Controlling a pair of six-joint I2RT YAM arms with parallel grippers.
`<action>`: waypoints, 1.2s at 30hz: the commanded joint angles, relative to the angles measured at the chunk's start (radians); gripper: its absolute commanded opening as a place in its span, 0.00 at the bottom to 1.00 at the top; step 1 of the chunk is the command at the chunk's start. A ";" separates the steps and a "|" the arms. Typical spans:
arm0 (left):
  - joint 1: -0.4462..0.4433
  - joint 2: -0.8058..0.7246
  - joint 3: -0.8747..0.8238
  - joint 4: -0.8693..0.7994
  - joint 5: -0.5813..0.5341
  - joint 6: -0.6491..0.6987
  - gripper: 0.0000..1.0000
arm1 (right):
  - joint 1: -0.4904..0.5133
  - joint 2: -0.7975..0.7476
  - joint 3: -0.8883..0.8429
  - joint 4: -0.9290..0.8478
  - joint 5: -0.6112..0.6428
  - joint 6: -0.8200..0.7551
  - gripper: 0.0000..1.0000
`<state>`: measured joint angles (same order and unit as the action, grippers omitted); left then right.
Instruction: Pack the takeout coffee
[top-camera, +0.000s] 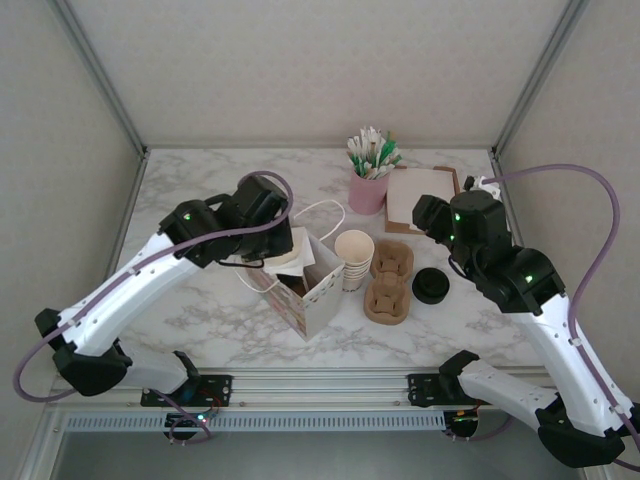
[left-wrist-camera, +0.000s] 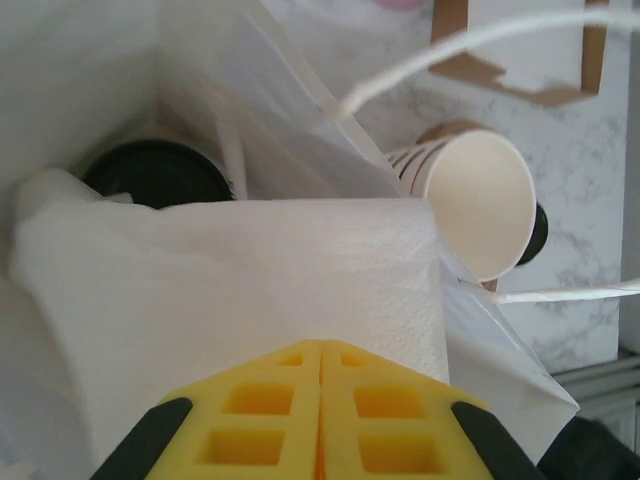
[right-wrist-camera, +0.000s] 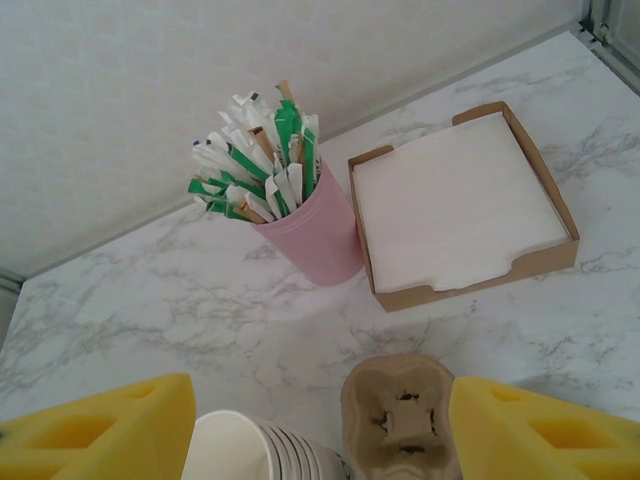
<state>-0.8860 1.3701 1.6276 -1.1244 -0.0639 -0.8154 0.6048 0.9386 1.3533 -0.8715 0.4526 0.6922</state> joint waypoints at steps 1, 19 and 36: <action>0.012 0.095 0.036 -0.098 0.132 0.069 0.07 | 0.004 0.004 -0.016 0.022 0.022 -0.007 0.69; 0.010 0.157 0.065 -0.060 0.107 0.159 0.05 | 0.005 0.001 -0.046 0.050 0.011 -0.022 0.70; 0.171 -0.288 -0.039 0.380 -0.670 0.575 1.00 | 0.003 -0.079 -0.281 0.429 0.353 -0.516 0.99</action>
<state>-0.8444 1.1061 1.6966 -0.8639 -0.4427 -0.3710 0.6048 0.8490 1.1702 -0.6266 0.6617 0.4145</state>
